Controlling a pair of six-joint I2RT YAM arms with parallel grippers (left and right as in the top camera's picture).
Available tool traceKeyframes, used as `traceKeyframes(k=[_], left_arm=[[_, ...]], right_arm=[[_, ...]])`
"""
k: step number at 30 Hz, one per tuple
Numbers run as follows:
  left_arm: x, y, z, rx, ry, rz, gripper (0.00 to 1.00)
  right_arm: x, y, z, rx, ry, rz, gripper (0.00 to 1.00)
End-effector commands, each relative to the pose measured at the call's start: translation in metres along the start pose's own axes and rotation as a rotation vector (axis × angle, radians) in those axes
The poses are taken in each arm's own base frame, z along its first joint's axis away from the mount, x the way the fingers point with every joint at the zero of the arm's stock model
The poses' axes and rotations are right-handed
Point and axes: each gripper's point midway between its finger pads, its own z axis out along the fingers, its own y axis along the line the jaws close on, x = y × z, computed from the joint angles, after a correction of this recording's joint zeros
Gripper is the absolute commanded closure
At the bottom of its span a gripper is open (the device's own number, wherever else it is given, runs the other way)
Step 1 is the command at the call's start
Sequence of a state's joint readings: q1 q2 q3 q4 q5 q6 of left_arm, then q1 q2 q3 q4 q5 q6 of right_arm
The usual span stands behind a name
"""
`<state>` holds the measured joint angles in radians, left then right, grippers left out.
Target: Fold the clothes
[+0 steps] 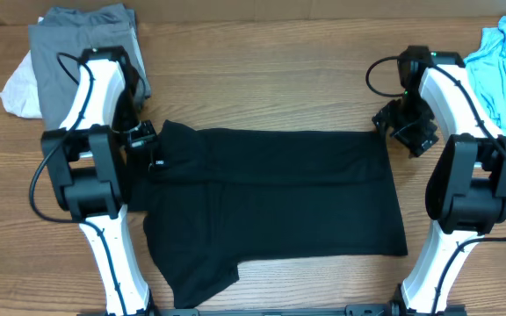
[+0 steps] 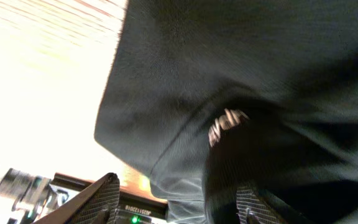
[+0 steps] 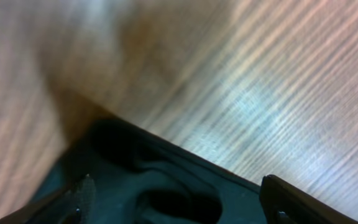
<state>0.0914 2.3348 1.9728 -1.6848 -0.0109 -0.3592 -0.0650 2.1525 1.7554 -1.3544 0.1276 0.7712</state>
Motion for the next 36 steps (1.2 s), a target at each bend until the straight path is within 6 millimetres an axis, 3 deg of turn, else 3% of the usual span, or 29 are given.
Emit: traceKeyframes(k=[1,6,12,15,17,19,21,24,28,36], left_arm=[[0.015,0.004,-0.069,0.094,-0.215,-0.006,0.28],[0.031,0.004,-0.094,0.152,-0.287,0.020,0.12],[0.034,-0.016,-0.087,0.222,-0.242,0.135,0.12],[0.031,-0.024,-0.075,0.208,-0.214,0.150,0.21],[0.029,-0.034,-0.068,0.210,-0.213,0.179,0.34],[0.030,-0.050,-0.062,0.246,-0.212,0.234,0.49],[0.028,-0.068,-0.056,0.280,-0.226,0.273,0.74],[0.022,-0.088,-0.047,0.292,-0.259,0.313,0.93],[0.020,-0.104,-0.029,0.279,-0.272,0.344,0.96],[0.006,-0.107,-0.003,0.281,-0.290,0.293,0.96]], right_arm=[[-0.012,0.002,-0.048,-0.089,-0.091,-0.025,0.10],[0.001,0.006,-0.072,-0.184,-0.069,-0.122,0.08],[0.034,0.020,-0.079,-0.293,0.047,-0.341,0.09],[0.043,0.020,-0.076,-0.279,0.065,-0.384,0.09],[0.048,0.021,-0.073,-0.273,0.071,-0.395,0.09],[0.050,0.023,-0.073,-0.272,0.072,-0.401,0.09],[0.052,0.025,-0.073,-0.273,0.070,-0.408,0.10],[0.054,0.027,-0.074,-0.273,0.070,-0.416,0.15],[0.060,0.029,-0.074,-0.268,0.075,-0.430,0.21],[0.068,0.033,-0.075,-0.264,0.076,-0.454,0.21]])
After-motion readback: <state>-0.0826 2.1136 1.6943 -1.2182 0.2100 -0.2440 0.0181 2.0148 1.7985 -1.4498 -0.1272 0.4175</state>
